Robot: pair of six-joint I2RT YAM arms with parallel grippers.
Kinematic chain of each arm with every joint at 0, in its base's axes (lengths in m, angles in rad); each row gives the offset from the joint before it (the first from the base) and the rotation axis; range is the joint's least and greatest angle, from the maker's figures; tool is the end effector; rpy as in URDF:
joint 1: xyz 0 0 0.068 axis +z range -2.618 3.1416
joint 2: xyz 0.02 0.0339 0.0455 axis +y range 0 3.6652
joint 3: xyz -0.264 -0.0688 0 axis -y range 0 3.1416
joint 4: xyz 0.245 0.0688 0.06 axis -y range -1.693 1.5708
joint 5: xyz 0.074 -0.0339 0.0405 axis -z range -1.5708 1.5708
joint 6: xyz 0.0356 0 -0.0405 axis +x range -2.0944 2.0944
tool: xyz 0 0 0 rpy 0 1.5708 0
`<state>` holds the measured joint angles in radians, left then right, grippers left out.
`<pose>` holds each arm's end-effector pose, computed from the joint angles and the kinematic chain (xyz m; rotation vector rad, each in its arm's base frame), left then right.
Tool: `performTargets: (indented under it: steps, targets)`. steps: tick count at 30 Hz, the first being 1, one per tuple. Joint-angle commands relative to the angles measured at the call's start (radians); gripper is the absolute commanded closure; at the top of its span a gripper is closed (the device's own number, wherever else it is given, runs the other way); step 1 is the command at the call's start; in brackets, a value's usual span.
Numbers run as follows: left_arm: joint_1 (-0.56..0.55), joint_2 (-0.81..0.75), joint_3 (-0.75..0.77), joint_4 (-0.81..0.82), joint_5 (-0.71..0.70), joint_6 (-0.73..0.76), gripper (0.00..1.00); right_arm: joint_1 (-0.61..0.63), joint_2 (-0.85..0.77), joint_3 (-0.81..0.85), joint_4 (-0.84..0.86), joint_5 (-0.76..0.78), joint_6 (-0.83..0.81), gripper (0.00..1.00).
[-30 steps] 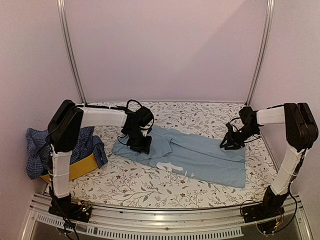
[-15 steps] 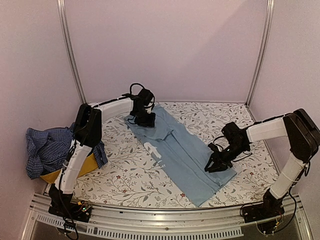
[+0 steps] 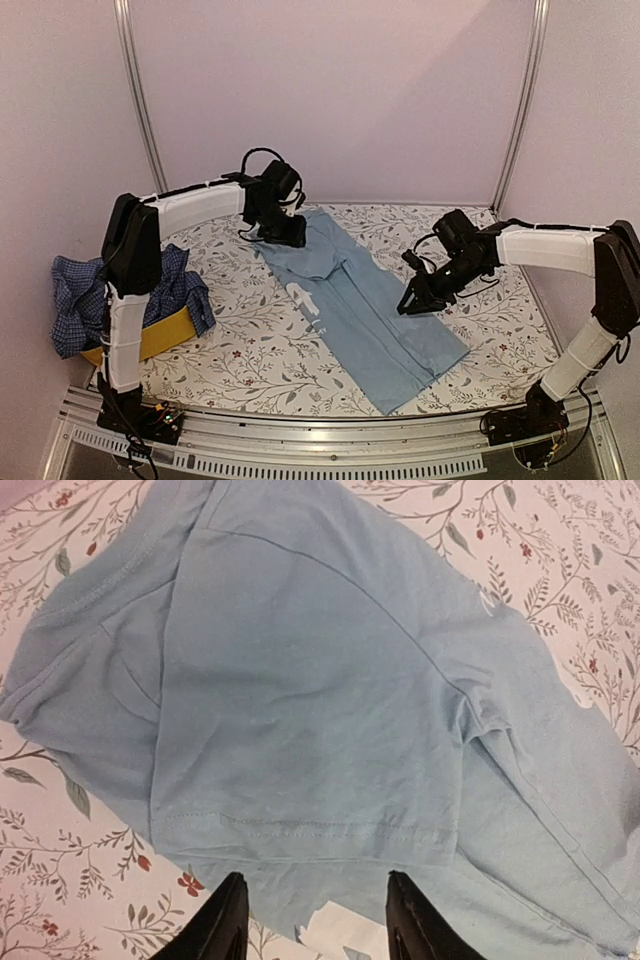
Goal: Fold and stack the mixed laundry pile
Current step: Rotate the rectangle-folded T-shirt at the center of the board.
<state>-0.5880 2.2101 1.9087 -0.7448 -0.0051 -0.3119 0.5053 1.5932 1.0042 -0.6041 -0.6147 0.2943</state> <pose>0.4030 -0.2684 0.2151 0.3630 2.6258 -0.3034 0.2534 0.1637 0.1954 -0.4725 2.8184 1.0462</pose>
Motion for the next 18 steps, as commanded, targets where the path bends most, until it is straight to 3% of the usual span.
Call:
performTargets:
  steps: [1, 10, 18]
  targets:
    - [-0.069, 0.012, -0.096, 0.044, 0.008, -0.037, 0.54, -0.002, 0.074, 0.064, -0.060, 0.126, -0.110, 0.72]
    - [-0.075, 0.158, -0.011, -0.002, -0.076, -0.098, 0.62, 0.020, 0.219, 0.027, -0.021, 0.135, -0.135, 0.85]
    - [-0.068, 0.334, 0.140, 0.004, -0.062, -0.029, 0.68, 0.200, 0.236, -0.091, 0.099, 0.033, -0.008, 0.87]
